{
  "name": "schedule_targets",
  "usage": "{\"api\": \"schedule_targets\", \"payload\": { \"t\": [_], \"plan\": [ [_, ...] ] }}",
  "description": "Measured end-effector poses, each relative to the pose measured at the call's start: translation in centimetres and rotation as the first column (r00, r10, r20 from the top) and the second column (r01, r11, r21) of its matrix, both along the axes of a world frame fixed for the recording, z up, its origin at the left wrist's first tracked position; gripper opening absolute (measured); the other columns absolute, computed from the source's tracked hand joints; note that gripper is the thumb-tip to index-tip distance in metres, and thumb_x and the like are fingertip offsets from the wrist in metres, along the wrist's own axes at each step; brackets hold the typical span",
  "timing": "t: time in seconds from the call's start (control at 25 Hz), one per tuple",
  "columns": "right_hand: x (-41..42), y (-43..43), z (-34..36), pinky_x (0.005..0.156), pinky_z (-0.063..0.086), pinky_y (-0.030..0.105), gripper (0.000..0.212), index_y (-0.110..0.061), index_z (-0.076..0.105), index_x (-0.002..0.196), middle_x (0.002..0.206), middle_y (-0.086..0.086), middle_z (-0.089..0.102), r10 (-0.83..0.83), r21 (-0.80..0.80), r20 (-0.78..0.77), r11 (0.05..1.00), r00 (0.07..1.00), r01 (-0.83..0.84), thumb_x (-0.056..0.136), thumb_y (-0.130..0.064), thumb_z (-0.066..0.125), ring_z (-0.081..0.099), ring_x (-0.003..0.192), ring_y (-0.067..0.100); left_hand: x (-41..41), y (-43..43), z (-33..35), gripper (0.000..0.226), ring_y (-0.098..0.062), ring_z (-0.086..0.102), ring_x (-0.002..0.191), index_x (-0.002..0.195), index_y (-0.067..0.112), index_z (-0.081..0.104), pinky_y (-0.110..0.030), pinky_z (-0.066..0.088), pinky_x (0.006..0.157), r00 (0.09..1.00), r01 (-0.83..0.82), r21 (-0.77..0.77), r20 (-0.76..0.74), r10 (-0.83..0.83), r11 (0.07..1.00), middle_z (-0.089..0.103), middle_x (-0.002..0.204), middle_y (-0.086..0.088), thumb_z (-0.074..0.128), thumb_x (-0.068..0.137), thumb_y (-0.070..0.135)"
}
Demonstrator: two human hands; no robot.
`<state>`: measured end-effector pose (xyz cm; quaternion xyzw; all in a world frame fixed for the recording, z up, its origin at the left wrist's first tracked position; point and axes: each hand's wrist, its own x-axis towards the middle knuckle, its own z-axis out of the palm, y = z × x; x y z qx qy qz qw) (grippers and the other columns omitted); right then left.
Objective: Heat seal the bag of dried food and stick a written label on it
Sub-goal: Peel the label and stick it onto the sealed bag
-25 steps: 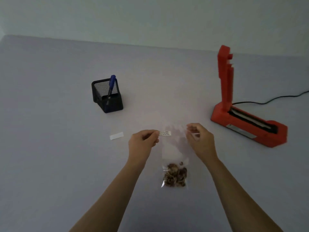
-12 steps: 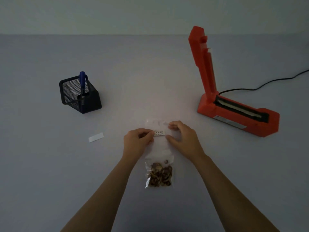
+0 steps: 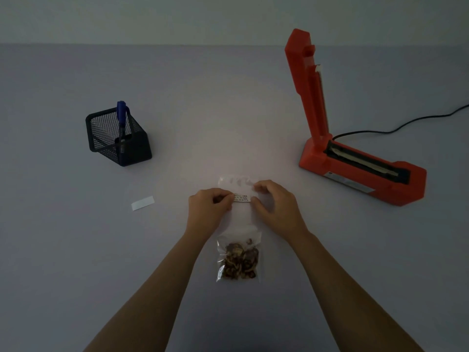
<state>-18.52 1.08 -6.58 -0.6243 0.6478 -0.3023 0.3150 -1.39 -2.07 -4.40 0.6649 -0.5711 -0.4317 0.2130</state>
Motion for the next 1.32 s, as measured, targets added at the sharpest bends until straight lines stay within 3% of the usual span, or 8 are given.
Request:
{"api": "schedule_targets", "payload": {
  "t": [0.24, 0.48, 0.6, 0.76, 0.84, 0.96, 1.16, 1.32],
  "plan": [
    [0.6, -0.1, -0.2, 0.086, 0.049, 0.035, 0.025, -0.010, 0.060, 0.101, 0.097, 0.003, 0.065, -0.043, -0.027, 0.004, 0.999, 0.999, 0.043, 0.078, -0.013, 0.069, 0.059, 0.091, 0.017, -0.1, 0.3, -0.1, 0.009, -0.004, 0.060, 0.067, 0.083, 0.016, 0.076, 0.003, 0.037, 0.063, 0.998, -0.020, -0.036, 0.054, 0.022, 0.999, 0.067, 0.068, 0.010, 0.068, 0.081, 0.018],
    [0.9, 0.0, -0.5, 0.089, 0.048, 0.036, 0.027, -0.013, 0.060, 0.104, 0.101, 0.000, 0.065, -0.054, -0.014, -0.020, 0.998, 0.998, 0.054, 0.079, -0.015, 0.069, 0.059, 0.095, 0.016, -0.6, 0.6, -0.3, 0.009, -0.011, 0.062, 0.069, 0.082, 0.011, 0.075, -0.005, 0.040, 0.063, 0.993, 0.000, -0.115, 0.119, 0.013, 0.993, 0.074, 0.078, -0.002, 0.067, 0.081, 0.015],
    [0.8, 0.0, -0.5, 0.090, 0.048, 0.035, 0.027, -0.013, 0.060, 0.105, 0.101, 0.000, 0.065, -0.052, -0.009, -0.018, 0.999, 0.998, 0.052, 0.079, -0.015, 0.069, 0.058, 0.095, 0.016, -0.9, 1.0, -0.7, 0.009, -0.024, 0.065, 0.070, 0.084, 0.007, 0.072, -0.029, 0.049, 0.066, 0.971, 0.100, -0.203, 0.235, -0.051, 0.974, 0.072, 0.077, -0.009, 0.066, 0.081, 0.013],
    [0.8, 0.1, -0.6, 0.090, 0.047, 0.031, 0.028, -0.014, 0.059, 0.106, 0.102, -0.001, 0.065, -0.059, -0.022, -0.025, 0.998, 0.998, 0.058, 0.080, -0.016, 0.069, 0.058, 0.096, 0.013, -0.3, 1.7, -1.6, 0.027, -0.027, 0.061, 0.066, 0.108, 0.005, 0.065, -0.036, 0.052, 0.058, 0.954, 0.216, -0.362, 0.277, -0.117, 0.907, 0.063, 0.088, -0.014, 0.067, 0.083, 0.015],
    [0.8, 0.2, -0.7, 0.090, 0.047, 0.029, 0.028, -0.015, 0.059, 0.107, 0.102, -0.002, 0.064, -0.066, -0.023, -0.025, 0.998, 0.998, 0.065, 0.080, -0.016, 0.068, 0.057, 0.097, 0.012, 0.4, 2.2, -2.1, 0.034, -0.025, 0.058, 0.073, 0.117, 0.016, 0.063, -0.038, 0.051, 0.062, 0.894, 0.390, -0.424, 0.388, -0.225, 0.818, 0.059, 0.101, -0.014, 0.056, 0.088, 0.032],
    [0.9, 0.4, -1.0, 0.090, 0.045, 0.027, 0.027, -0.015, 0.059, 0.107, 0.103, -0.002, 0.064, -0.069, -0.032, -0.029, 0.997, 0.997, 0.069, 0.081, -0.016, 0.068, 0.057, 0.097, 0.013, 1.5, 2.5, -2.5, 0.041, -0.026, 0.055, 0.091, 0.119, 0.040, 0.059, -0.039, 0.043, 0.072, 0.730, 0.535, -0.298, 0.634, -0.255, 0.791, 0.054, 0.123, -0.006, 0.034, 0.089, 0.054],
    [0.9, 0.6, -1.3, 0.089, 0.038, 0.018, 0.026, -0.013, 0.060, 0.107, 0.103, 0.001, 0.064, -0.062, -0.062, -0.089, 0.997, 0.994, 0.056, 0.082, -0.016, 0.066, 0.056, 0.097, 0.015, 2.0, 2.3, -3.1, 0.040, -0.027, 0.051, 0.095, 0.120, 0.048, 0.054, -0.039, 0.040, 0.072, 0.693, 0.566, -0.272, 0.668, -0.271, 0.778, 0.051, 0.128, -0.003, 0.029, 0.091, 0.055],
    [1.0, 0.7, -1.5, 0.088, 0.035, 0.016, 0.024, -0.013, 0.061, 0.108, 0.104, 0.002, 0.063, -0.030, -0.079, -0.126, 0.997, 0.992, 0.020, 0.084, -0.016, 0.063, 0.054, 0.097, 0.016, 2.3, 2.4, -3.4, 0.042, -0.028, 0.052, 0.091, 0.123, 0.042, 0.055, -0.037, 0.039, 0.069, 0.698, 0.564, -0.291, 0.668, -0.258, 0.773, 0.056, 0.126, -0.002, 0.032, 0.090, 0.054]
  ]
}}
